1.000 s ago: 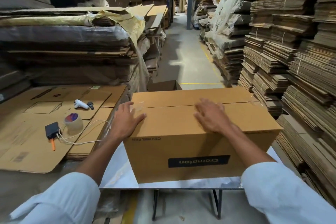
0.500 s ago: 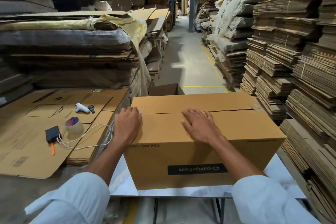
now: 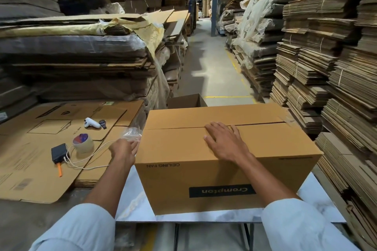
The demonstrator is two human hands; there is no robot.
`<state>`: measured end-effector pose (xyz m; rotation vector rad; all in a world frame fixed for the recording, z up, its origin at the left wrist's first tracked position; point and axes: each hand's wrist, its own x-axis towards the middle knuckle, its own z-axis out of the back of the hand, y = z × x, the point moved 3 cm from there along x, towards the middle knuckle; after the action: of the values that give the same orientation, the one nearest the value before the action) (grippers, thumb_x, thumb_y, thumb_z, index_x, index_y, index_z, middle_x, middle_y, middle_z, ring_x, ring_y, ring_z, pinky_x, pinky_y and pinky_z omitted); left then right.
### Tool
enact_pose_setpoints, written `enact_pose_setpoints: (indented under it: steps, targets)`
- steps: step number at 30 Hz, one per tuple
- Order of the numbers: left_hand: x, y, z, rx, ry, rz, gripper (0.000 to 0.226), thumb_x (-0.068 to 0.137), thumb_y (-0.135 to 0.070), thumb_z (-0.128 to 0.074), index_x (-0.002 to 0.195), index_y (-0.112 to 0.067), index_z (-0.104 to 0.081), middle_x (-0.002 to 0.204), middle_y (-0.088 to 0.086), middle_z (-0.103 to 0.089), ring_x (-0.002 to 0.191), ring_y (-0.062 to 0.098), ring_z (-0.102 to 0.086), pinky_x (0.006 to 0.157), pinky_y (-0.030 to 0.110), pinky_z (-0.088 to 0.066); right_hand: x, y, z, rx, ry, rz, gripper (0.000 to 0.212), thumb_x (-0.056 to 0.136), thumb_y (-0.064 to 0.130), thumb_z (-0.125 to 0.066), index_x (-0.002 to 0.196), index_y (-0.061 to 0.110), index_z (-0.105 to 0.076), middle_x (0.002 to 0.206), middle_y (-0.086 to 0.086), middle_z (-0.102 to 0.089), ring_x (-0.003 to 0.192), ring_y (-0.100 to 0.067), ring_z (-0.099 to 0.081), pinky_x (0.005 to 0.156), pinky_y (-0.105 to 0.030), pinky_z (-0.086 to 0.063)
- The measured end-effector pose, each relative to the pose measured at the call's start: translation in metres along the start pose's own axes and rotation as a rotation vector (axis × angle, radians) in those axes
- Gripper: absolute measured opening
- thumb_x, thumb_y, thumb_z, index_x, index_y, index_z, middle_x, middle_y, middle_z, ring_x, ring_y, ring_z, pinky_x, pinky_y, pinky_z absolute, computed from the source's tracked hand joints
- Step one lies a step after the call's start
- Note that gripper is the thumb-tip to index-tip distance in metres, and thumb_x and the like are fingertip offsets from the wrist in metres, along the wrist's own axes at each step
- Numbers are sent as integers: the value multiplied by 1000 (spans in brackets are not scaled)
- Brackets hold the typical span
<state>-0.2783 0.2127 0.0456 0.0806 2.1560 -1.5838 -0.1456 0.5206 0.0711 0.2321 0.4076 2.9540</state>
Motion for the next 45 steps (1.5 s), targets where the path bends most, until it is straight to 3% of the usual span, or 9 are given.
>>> enact_pose_setpoints:
  steps: [4,8,11,15,22,32,38,42,45]
  targets:
    - [-32,-31,-2,81,-330,-453,28,104,-25,-40,129,-14,-46,124,7,-55,101,19,-58,85,34,-52,0,0,-2,-1,-6,-5,59,105,58,-24,159,33,-28,168,7,-22,155,-11,-14,126,-53,-2]
    - [-71,-37,-51,695,179,-984,17,103,-28,-50,117,-24,-59,117,1,-63,105,14,-59,93,44,-55,0,3,-1,-9,-13,1,58,106,56,-25,158,32,-29,168,6,-23,155,-13,-16,126,-54,-3]
    - [-86,0,-86,1177,587,-945,45,103,-46,-45,144,-28,-47,150,-1,-48,131,12,-46,114,42,-38,-3,3,3,-3,-20,-1,57,106,53,-28,157,30,-33,166,5,-27,154,-13,-18,126,-52,-4]
    - [-87,35,-104,1596,646,-1019,69,99,-67,-18,159,-35,-18,169,-3,-13,156,18,-9,125,50,-8,-10,-5,18,129,-130,-15,41,104,40,-48,140,22,-56,149,3,-52,142,-16,-40,122,-41,-19]
    - [-88,38,-104,1653,626,-1021,70,98,-68,-14,160,-35,-15,169,-3,-9,156,19,-5,126,48,-5,-28,-130,75,77,-623,-447,39,94,32,-62,130,19,-54,133,-5,-58,124,-24,-49,108,-48,-38]
    - [-92,40,-103,1617,592,-1020,68,100,-67,-17,160,-36,-16,169,-4,-11,156,18,-6,126,47,-5,-15,-191,92,-186,-377,-553,18,101,25,-57,101,12,-70,88,-8,-69,84,-26,-65,76,-45,-58]
    - [-90,42,-100,1593,595,-1027,70,98,-71,-16,159,-37,-15,169,-6,-9,156,16,-4,126,46,-5,-28,-245,96,638,-756,-1023,26,97,23,-61,110,2,-66,104,-15,-68,87,-30,-69,74,-37,-60]
    - [-91,42,-100,1582,583,-1037,70,98,-71,-17,159,-38,-17,169,-7,-10,156,16,-6,126,44,-5,-44,-280,80,944,-823,-1146,33,88,15,-75,116,1,-62,114,-18,-67,73,-19,-75,49,-21,-58]
    - [-88,43,-101,1593,583,-1032,70,98,-71,-15,159,-38,-17,169,-7,-10,156,16,-6,126,45,-5,-53,-295,74,1085,-842,-1152,35,91,19,-71,119,1,-60,107,-16,-68,79,-22,-76,68,-33,-64]
